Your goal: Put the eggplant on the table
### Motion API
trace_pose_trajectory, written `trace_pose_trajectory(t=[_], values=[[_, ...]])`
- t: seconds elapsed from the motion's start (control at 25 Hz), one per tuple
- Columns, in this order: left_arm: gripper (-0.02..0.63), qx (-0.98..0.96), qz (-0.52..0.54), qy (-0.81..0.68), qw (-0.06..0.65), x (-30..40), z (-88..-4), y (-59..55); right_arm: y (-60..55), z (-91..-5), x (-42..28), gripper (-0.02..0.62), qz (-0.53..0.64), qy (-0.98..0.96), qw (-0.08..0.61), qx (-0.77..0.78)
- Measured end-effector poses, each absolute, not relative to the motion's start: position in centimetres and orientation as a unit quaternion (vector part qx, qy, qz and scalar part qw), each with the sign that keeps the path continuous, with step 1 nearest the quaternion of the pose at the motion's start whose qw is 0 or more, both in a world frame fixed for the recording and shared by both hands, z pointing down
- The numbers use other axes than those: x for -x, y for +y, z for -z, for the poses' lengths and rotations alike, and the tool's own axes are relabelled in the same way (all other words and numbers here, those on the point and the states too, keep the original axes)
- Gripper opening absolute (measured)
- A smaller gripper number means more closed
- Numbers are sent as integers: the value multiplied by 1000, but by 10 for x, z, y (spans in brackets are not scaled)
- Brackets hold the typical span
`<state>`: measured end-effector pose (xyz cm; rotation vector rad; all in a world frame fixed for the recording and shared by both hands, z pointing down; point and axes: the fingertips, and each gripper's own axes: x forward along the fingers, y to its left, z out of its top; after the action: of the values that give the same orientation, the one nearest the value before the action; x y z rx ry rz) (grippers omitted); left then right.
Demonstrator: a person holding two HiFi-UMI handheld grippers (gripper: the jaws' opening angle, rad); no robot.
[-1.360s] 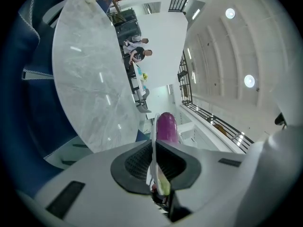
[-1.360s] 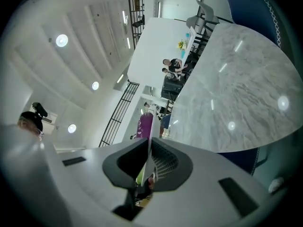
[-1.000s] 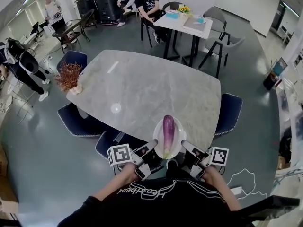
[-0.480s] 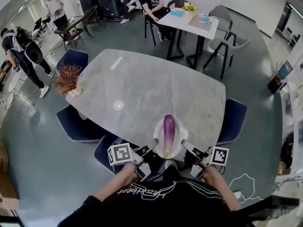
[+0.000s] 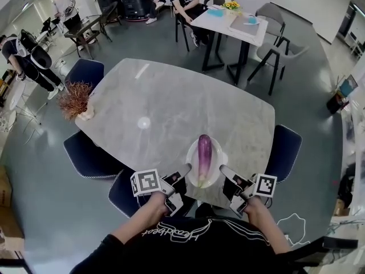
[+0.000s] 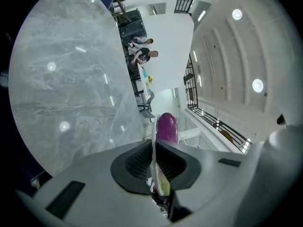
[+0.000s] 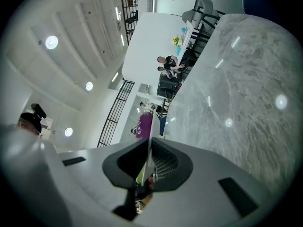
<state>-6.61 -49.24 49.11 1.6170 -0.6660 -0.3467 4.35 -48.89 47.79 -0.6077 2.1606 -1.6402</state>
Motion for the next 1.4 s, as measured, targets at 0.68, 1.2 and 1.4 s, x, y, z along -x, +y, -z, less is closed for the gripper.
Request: trace_pose_trajectory(t=[0.68, 1.2, 1.4], values=[[23, -674, 111, -317, 658, 46, -566, -562, -560, -544, -65, 21, 612, 735, 149, 251], [23, -650, 94, -327, 680, 41, -622, -581, -585, -609, -74, 21, 636, 708, 90, 293], [23, -638, 77, -333, 690, 41, -640, -578, -582, -628, -74, 21, 662, 677, 63, 315]])
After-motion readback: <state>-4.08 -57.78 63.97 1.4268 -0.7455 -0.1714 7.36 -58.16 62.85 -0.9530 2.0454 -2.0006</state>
